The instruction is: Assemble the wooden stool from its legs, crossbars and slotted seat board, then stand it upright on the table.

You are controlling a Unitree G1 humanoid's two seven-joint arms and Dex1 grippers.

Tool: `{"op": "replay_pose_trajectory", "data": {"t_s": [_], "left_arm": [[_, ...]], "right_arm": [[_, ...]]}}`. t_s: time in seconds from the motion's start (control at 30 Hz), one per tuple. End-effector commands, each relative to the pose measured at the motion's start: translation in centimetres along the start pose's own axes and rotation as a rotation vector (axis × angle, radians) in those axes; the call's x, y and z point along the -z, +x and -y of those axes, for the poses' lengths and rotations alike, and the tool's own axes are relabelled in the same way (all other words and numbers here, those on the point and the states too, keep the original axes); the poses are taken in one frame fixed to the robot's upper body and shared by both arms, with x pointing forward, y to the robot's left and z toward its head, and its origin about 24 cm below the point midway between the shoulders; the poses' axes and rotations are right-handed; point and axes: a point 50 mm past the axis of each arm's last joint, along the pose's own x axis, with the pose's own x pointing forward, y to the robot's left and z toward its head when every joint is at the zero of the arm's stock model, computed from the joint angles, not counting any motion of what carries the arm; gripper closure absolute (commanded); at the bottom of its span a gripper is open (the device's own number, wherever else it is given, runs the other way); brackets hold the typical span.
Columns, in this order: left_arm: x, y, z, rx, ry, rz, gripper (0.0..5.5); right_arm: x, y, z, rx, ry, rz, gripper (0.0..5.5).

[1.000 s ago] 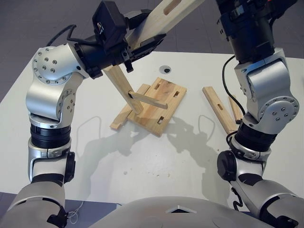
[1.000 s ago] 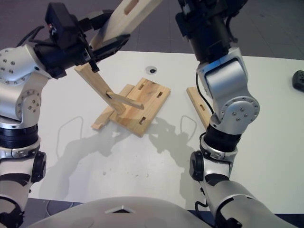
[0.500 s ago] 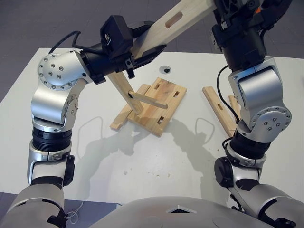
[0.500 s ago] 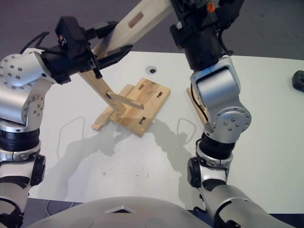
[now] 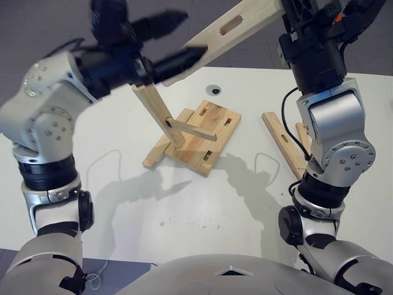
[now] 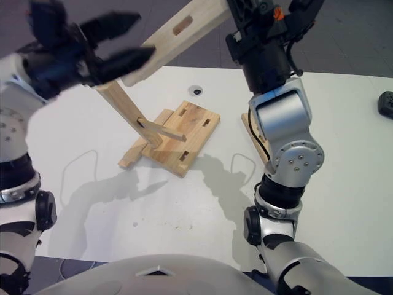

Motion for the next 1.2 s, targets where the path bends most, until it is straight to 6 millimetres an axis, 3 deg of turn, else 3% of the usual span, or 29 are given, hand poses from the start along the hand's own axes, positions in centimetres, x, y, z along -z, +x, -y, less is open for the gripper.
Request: {"op": "replay_pose_trajectory", "data": {"t_s": [0.03, 0.17, 0.3, 0.4, 0.53, 0.67, 0.73, 0.8, 0.9, 0.97, 1.07, 1.2], "left_arm": [[-3.1, -2.0, -2.6, -0.276, 0.034, 0.113, 0.69], [2.5, -5.4, -5.5, -0.688, 0.201, -0.174, 0.1], [9.6, -8.4, -4.5, -0.786, 0.257, -0.427, 0.1], [12.1, -9.9, -3.5, -0.846, 0.243, -0.478, 0.1], [13.8, -9.1, -2.0, -0.825, 0.197, -0.474, 0.1], [15.2, -5.7, 1.8, -0.604, 0.121, -0.458, 0.1], [15.2, -5.2, 3.0, -0.553, 0.132, -0.476, 0.1], [14.7, -6.1, 2.0, -0.602, 0.203, -0.507, 0.1], [12.2, -7.7, -0.6, -0.743, 0.318, -0.481, 0.1], [9.8, -6.9, -0.7, -0.705, 0.313, -0.349, 0.1], [5.8, -4.4, 2.1, -0.407, 0.084, -0.079, 0.1], [3.0, -3.4, 5.2, -0.065, -0.065, -0.046, 0.1]], "right_arm": [[-1.8, -1.0, 1.1, 0.071, -0.054, 0.087, 4.48], [-3.7, -2.7, 2.3, 0.173, -0.173, 0.154, 4.48], [-5.3, -3.9, 3.3, 0.262, -0.278, 0.193, 4.48], [-6.0, -4.4, 3.6, 0.286, -0.32, 0.194, 4.48], [-6.0, -5.1, 4.1, 0.312, -0.361, 0.154, 4.48], [-6.2, -5.8, 4.5, 0.349, -0.418, 0.123, 4.48], [-6.5, -5.8, 4.6, 0.354, -0.435, 0.119, 4.48], [-7.0, -6.1, 4.9, 0.366, -0.476, 0.115, 4.48], [-7.8, -6.7, 5.5, 0.394, -0.6, 0.078, 4.48], [-7.5, -7.2, 6.0, 0.408, -0.698, 0.022, 4.48], [-7.1, -7.9, 6.6, 0.43, -0.717, -0.01, 4.48], [-7.8, -8.7, 8.0, 0.469, -0.709, -0.003, 4.48]]}}
